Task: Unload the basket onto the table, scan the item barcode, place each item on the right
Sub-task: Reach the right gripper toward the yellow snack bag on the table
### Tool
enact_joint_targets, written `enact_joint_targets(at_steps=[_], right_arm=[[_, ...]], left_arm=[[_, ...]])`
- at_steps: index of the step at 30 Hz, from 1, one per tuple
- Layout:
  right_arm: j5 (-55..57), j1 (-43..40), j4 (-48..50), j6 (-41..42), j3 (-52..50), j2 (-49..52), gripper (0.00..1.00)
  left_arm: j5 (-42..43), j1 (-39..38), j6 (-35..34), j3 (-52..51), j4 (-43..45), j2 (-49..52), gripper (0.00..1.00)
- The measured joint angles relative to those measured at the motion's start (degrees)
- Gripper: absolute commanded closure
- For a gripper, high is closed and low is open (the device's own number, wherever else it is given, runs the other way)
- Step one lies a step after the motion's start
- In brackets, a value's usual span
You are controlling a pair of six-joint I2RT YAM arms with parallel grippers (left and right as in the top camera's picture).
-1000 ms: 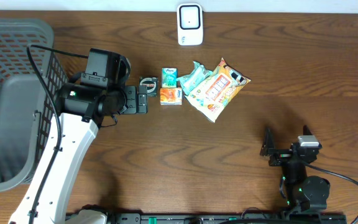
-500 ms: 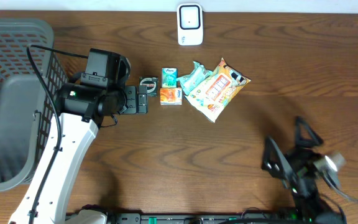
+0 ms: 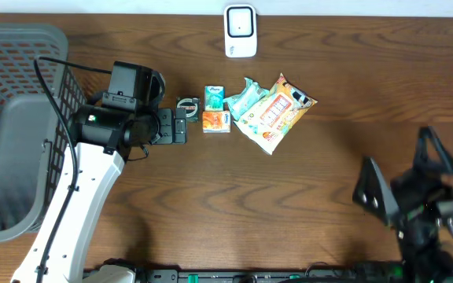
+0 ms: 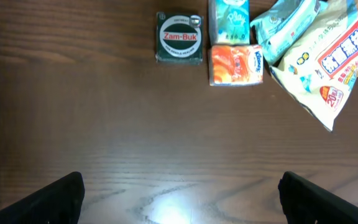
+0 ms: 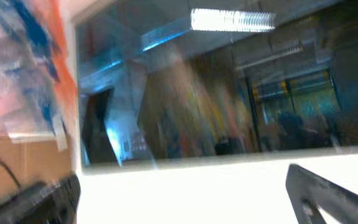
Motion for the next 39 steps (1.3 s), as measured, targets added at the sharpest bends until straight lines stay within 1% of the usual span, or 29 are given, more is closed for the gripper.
enact_joint_targets(at_steps=[7, 11, 13, 19, 25, 35, 39], right_arm=[[-10.01, 0.0, -29.38, -12.92, 22.27, 25.22, 0.01], [-14.16, 0.0, -43.39, -16.9, 32.44, 37.97, 0.01], [-15.39, 0.0, -47.39, -17.94, 35.3, 42.71, 0.01], [-17.77, 0.0, -52.54, -18.84, 36.98, 53.66, 0.01], [-19.17, 0.0, -56.28, -13.62, 36.98, 61.75, 0.01], [-16.68, 0.0, -56.57, -10.38, 36.98, 74.1, 0.01], [-16.06, 0.0, -56.3, -7.26, 36.98, 77.9, 0.01]], left_arm=[[0.0, 0.0, 0.0, 0.0, -0.04, 0.0, 0.02], [0.0, 0.0, 0.0, 0.0, -0.02, 0.0, 0.02], [0.0, 0.0, 0.0, 0.0, 0.0, 0.0, 0.02], [0.0, 0.0, 0.0, 0.0, -0.02, 0.0, 0.02], [0.0, 0.0, 0.0, 0.0, -0.02, 0.0, 0.02], [0.0, 0.0, 0.0, 0.0, -0.02, 0.0, 0.02], [0.0, 0.0, 0.0, 0.0, -0.02, 0.0, 0.02]])
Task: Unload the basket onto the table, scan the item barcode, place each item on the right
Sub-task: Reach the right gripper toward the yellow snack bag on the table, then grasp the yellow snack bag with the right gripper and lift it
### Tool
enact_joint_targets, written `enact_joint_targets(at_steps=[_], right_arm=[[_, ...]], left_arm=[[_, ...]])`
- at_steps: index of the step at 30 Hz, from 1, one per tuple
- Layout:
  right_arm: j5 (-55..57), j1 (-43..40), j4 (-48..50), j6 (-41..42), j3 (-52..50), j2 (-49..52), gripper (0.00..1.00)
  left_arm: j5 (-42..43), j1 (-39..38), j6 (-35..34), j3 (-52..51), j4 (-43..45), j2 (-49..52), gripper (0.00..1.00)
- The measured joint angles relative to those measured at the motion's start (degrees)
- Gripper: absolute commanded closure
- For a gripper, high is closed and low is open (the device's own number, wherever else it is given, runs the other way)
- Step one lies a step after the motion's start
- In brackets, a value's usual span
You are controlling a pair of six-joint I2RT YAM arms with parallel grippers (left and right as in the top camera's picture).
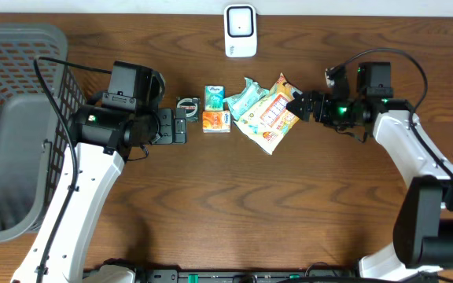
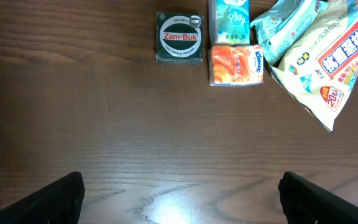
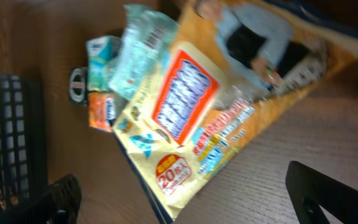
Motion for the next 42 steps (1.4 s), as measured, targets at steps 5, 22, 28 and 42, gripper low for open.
enact_joint_targets(at_steps=[5, 22, 28, 42], right_arm=[[1.09, 0.0, 0.24, 2.73, 0.0, 1.51, 0.01], [14.01, 6.12, 6.95, 21.31, -4.72, 4.39, 0.01], [15.43, 7.63, 9.18, 23.89, -4.85, 5.9, 0.01], [5.07, 10.25, 22.38, 24.9, -2.84, 14.23, 0.59]], left_arm=[[0.0, 0.0, 0.0, 0.0, 0.0, 0.0, 0.02], [0.0, 0.0, 0.0, 0.0, 0.0, 0.0, 0.02], [0.0, 0.0, 0.0, 0.0, 0.0, 0.0, 0.02], [0.0, 0.0, 0.0, 0.0, 0.0, 0.0, 0.02]])
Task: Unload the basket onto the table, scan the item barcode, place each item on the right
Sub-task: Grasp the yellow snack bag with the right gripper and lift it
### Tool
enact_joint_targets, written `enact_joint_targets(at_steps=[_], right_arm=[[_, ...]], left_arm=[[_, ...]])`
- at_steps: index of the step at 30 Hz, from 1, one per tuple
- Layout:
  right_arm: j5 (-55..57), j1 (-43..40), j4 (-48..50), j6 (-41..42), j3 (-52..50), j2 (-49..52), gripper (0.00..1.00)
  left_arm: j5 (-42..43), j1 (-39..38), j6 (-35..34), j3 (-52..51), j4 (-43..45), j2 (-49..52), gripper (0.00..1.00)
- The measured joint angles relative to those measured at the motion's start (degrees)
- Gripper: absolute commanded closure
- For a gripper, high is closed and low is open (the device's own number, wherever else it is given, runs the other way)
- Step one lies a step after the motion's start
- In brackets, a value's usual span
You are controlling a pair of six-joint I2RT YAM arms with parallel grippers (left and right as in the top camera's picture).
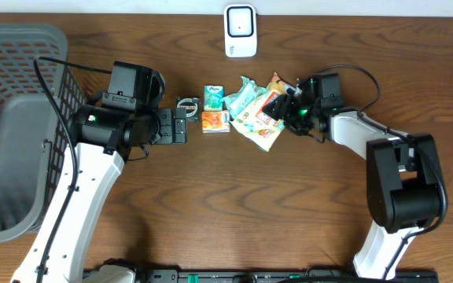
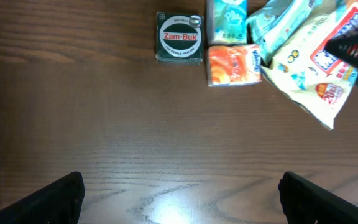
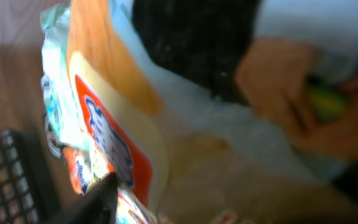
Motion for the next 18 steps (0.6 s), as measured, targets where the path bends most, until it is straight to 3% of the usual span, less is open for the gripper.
enact_joint_targets(at_steps=[4, 12, 18], right_arm=[[-2.08, -0.2, -0.15, -0.04, -0.37, 0.63, 0.99], [-5.49, -3.04, -2.6, -3.15, -1.18, -2.69, 0.99], [2.82, -6.49, -9.35, -7.21, -2.23, -17.22, 0.98]], left_arm=[[0.0, 0.0, 0.0, 0.0, 0.0, 0.0, 0.02], [0.02, 0.0, 0.0, 0.0, -0.02, 0.0, 0.03], [0.0, 0.0, 0.0, 0.0, 0.0, 0.0, 0.02]])
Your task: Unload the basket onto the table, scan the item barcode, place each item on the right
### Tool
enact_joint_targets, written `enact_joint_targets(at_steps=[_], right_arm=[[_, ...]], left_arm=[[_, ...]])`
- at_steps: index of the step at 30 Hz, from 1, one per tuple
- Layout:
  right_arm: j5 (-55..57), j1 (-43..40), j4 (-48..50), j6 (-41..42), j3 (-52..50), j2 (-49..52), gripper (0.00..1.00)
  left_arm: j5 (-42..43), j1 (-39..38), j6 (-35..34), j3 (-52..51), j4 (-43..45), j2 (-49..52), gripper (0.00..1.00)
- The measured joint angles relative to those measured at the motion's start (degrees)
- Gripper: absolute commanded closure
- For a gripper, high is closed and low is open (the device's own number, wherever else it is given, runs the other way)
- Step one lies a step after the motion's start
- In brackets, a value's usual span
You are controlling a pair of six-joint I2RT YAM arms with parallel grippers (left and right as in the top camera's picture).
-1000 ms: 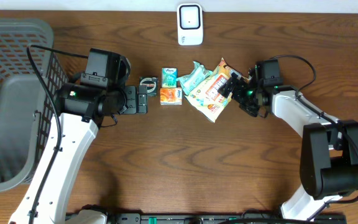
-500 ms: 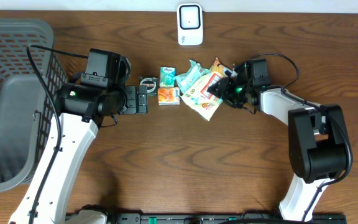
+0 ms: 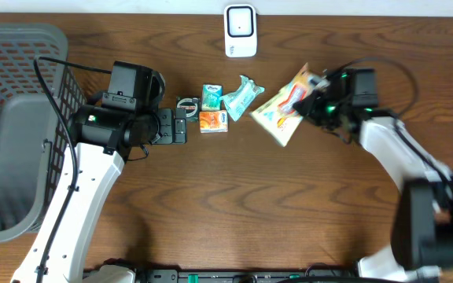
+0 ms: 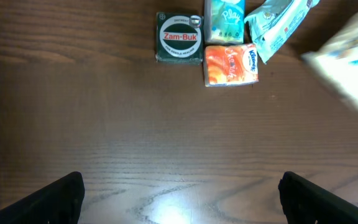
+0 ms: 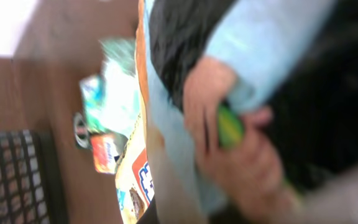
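The yellow-and-orange snack bag (image 3: 284, 112) hangs tilted off the table, right of the other items, blurred with motion. My right gripper (image 3: 318, 102) is shut on its right end; the bag (image 5: 229, 93) fills the right wrist view and hides the fingers. The white barcode scanner (image 3: 241, 31) stands at the table's far edge. My left gripper (image 3: 179, 126) stays open over bare wood, left of the green tin (image 4: 179, 38). Its fingertips (image 4: 58, 199) show at the bottom of the left wrist view with nothing between them.
A green tissue pack (image 4: 227, 14), an orange Kleenex pack (image 4: 230, 64) and a teal wipes pack (image 4: 278, 25) lie by the tin. A grey mesh basket (image 3: 14, 126) fills the table's left end.
The snack bag has gone from lying against the teal pack to hanging to the right, off the table, in my right gripper. The small packs have shifted slightly. My left arm has not moved.
My right arm was first at the table's near right corner, its camera facing the room. Then its gripper stood open beside the bag's right end. Then it was pressed into the bag. Now the bag is up and clear of the pile. The left arm stayed still.
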Motion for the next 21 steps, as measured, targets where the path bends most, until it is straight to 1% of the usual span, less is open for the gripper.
enact_joint_targets(at_steps=[1, 2, 3, 6, 8, 14, 18, 21], right_arm=[[2.29, 0.15, -1.44, -0.59, 0.02, -2.95, 0.98], [6.88, 0.9, -4.15, -1.51, 0.07, -7.91, 0.99], [8.63, 1.27, -5.03, -1.79, 0.07, -9.66, 0.99], [19.04, 4.13, -9.84, -3.3, 0.26, -16.2, 0.99], [28.33, 7.19, -13.75, -4.13, 0.31, -19.15, 0.99], [53.07, 14.78, -20.7, -6.29, 0.26, -19.3, 0.99], [65.26, 16.9, -23.82, -7.08, 0.26, -16.9, 0.99], [69.81, 17.27, -23.96, -7.52, 0.26, -14.38, 0.99]], left_arm=[[0.0, 0.0, 0.0, 0.0, 0.0, 0.0, 0.02], [0.02, 0.0, 0.0, 0.0, 0.02, 0.0, 0.02], [0.0, 0.0, 0.0, 0.0, 0.02, 0.0, 0.02], [0.0, 0.0, 0.0, 0.0, 0.0, 0.0, 0.02], [0.0, 0.0, 0.0, 0.0, 0.02, 0.0, 0.02], [0.0, 0.0, 0.0, 0.0, 0.0, 0.0, 0.03], [0.0, 0.0, 0.0, 0.0, 0.0, 0.0, 0.02], [0.0, 0.0, 0.0, 0.0, 0.0, 0.0, 0.02]])
